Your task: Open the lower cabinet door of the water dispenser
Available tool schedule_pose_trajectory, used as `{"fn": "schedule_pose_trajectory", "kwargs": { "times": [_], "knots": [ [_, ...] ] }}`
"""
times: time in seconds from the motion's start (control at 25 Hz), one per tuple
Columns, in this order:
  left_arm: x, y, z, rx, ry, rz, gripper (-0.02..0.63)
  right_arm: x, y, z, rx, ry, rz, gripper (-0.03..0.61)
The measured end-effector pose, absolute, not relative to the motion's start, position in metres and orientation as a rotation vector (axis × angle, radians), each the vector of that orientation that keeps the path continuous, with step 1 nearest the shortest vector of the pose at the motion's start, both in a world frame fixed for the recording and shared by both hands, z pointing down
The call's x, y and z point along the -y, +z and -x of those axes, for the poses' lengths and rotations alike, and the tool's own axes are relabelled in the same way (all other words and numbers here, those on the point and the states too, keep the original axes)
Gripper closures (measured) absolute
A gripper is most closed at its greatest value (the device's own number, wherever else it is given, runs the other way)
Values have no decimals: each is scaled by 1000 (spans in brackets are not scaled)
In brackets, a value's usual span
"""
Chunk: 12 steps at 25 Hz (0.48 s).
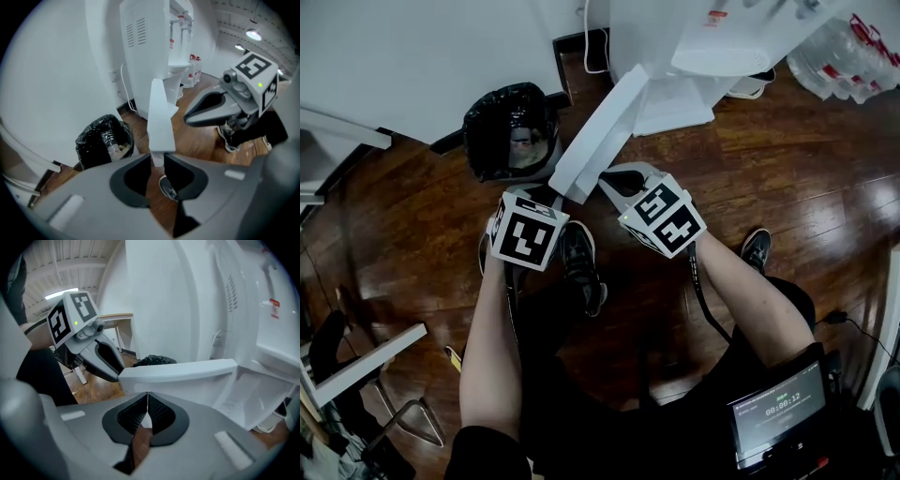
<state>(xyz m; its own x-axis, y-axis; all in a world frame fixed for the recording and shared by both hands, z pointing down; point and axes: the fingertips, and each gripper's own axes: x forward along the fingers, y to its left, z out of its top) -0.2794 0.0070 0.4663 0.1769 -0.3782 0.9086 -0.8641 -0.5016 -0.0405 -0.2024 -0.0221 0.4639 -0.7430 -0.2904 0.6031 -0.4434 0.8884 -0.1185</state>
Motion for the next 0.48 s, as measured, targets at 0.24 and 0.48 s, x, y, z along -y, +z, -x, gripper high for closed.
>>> {"fn": "schedule_pose_trajectory", "kwargs": {
  "times": [0.24,0.48],
  "knots": [
    [-37,454,237,903,1430,-2060,516,40,446,156,2458,369,-717,573],
    [1,429,151,911,1265,-2258,526,52,423,114,2486,368,-848,574]
  ]
}}
